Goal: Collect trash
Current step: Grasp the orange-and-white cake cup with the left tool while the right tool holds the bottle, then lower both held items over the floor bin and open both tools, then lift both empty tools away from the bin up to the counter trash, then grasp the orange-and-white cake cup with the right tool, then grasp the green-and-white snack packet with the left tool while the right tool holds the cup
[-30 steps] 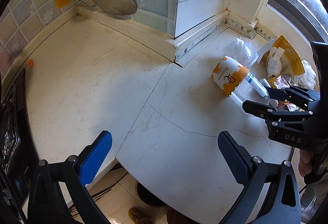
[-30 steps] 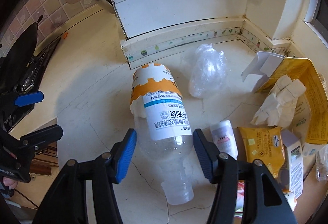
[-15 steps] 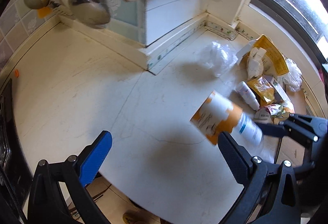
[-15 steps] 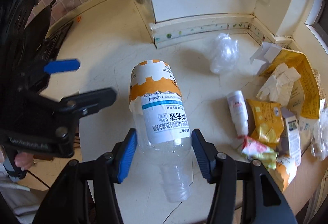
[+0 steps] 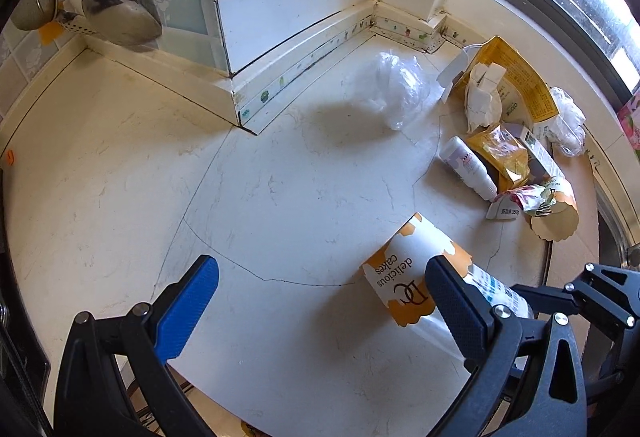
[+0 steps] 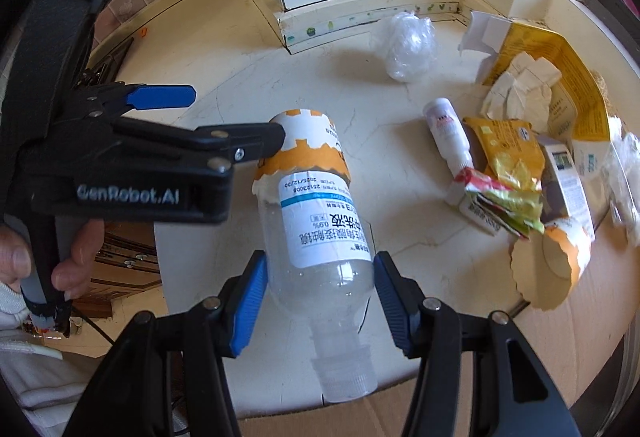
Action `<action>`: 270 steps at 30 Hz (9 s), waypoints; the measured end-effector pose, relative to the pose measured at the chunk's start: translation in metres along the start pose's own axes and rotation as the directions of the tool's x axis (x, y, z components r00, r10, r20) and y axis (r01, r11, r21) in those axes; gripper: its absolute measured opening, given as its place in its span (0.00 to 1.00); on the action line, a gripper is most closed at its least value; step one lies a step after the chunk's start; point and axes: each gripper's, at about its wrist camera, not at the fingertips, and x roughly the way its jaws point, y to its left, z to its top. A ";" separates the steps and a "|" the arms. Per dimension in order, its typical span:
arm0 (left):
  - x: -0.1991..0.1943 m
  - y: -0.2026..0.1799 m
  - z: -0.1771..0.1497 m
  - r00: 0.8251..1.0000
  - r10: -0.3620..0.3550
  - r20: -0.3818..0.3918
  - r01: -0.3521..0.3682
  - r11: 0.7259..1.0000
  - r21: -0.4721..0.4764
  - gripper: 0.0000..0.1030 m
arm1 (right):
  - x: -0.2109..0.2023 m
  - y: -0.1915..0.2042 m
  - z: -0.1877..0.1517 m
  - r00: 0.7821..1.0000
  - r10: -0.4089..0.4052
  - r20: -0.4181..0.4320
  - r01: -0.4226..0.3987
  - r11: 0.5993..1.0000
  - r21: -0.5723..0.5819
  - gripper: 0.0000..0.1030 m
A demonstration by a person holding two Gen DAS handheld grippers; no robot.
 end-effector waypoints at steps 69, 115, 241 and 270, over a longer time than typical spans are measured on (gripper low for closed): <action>-0.182 0.064 -0.141 0.961 -0.273 0.049 0.250 0.929 0.274 0.55 | -0.093 0.151 -0.137 0.966 -0.083 0.246 -0.055 0.861 0.505 0.53; 0.276 0.158 -0.354 0.888 -0.115 -0.446 0.222 0.955 0.197 0.70 | 0.410 0.123 -0.298 0.967 0.206 -0.151 0.059 0.398 0.916 0.56; -0.007 -0.094 0.029 0.977 -0.211 0.011 0.188 0.892 0.412 0.03 | -0.002 -0.182 -0.041 0.967 0.066 0.246 -0.248 0.464 0.850 0.64; 0.046 -0.054 0.026 0.970 -0.225 -0.095 0.242 0.938 0.247 0.15 | -0.053 -0.108 -0.074 0.950 -0.028 0.310 -0.237 0.580 0.779 0.23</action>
